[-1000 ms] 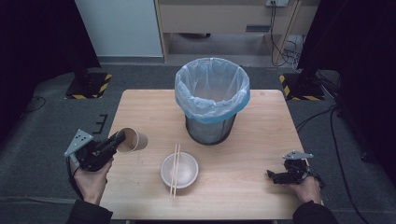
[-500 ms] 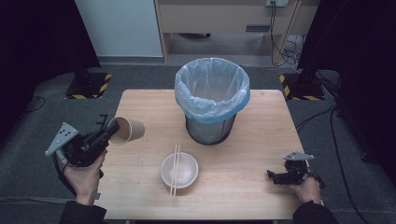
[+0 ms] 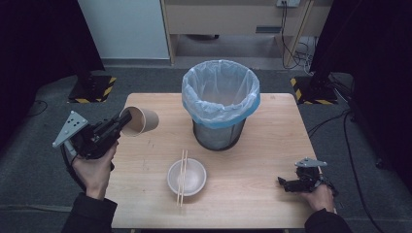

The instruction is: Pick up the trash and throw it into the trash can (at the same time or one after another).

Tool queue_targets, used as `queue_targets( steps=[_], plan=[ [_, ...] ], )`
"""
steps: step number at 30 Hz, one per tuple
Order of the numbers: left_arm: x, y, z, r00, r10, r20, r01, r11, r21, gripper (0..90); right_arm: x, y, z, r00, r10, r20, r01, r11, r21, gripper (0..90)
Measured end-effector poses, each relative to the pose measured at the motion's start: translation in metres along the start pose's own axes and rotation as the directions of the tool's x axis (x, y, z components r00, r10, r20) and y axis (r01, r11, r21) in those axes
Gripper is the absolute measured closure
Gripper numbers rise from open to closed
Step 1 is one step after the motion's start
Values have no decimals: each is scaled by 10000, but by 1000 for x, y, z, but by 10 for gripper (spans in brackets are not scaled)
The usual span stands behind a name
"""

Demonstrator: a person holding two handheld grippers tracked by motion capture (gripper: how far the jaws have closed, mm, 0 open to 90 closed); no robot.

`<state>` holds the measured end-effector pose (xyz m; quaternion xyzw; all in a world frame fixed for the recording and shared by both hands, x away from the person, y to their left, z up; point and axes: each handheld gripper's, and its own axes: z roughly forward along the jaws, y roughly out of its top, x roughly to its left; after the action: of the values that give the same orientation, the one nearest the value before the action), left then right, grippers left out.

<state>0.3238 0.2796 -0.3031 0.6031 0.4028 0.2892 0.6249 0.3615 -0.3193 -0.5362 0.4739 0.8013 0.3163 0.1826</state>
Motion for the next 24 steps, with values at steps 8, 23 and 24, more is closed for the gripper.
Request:
queue_targets(
  steps=[8,23,24],
  plan=[
    [-5,16,17,9998,135,137,-134,9999,-83,812,0,0,0,10000,11,5,-11,10000,-18,3],
    [-15,41,45,9986,436,284,-434,9990,-56,811,0,-1,0,10000,0,-9,-1,10000,-95,3],
    [-15,42,46,9986,424,306,-423,9991,-36,811,0,-1,0,10000,2,-6,-2,9999,-102,3]
  ],
)
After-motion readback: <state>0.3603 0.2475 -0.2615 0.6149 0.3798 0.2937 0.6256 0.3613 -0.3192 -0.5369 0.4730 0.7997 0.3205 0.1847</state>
